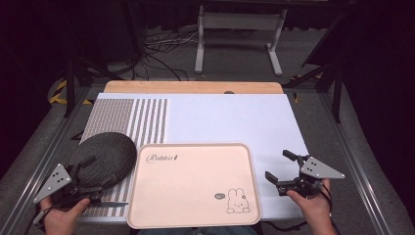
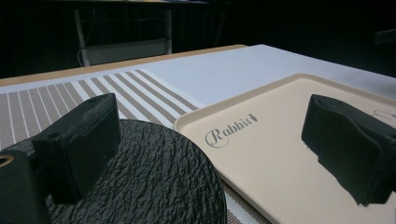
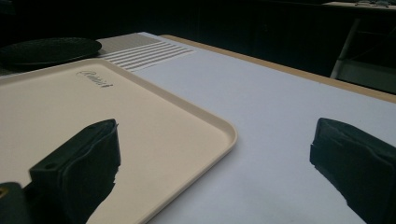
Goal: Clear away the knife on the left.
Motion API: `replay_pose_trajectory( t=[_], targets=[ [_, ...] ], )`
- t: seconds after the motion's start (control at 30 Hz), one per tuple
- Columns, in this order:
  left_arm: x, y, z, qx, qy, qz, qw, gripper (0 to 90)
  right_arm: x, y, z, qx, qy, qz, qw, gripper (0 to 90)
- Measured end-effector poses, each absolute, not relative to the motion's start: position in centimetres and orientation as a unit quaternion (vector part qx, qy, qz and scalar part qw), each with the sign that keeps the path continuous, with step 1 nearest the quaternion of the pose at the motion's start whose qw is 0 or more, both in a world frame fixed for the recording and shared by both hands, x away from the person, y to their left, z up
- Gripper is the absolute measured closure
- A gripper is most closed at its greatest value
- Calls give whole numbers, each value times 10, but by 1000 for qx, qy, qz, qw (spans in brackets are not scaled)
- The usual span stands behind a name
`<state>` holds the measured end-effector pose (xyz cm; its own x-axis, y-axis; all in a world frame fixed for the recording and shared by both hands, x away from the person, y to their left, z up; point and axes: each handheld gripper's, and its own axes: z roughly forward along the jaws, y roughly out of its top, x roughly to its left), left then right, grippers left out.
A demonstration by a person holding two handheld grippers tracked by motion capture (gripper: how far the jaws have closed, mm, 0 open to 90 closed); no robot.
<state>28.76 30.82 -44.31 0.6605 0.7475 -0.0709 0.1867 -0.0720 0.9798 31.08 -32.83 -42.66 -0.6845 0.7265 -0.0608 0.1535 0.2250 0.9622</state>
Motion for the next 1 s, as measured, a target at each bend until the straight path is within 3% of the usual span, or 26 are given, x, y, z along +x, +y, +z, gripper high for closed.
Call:
replay_pose_trajectory(
  t=[0.53, 1.0],
  targets=[
    [290, 304, -436, 707, 334, 211, 586, 61, 311, -330, -428, 303, 731, 551, 267, 25],
    [294, 301, -413, 801, 287, 179, 494, 121, 313, -326, -431, 298, 742, 545, 255, 32]
  ],
)
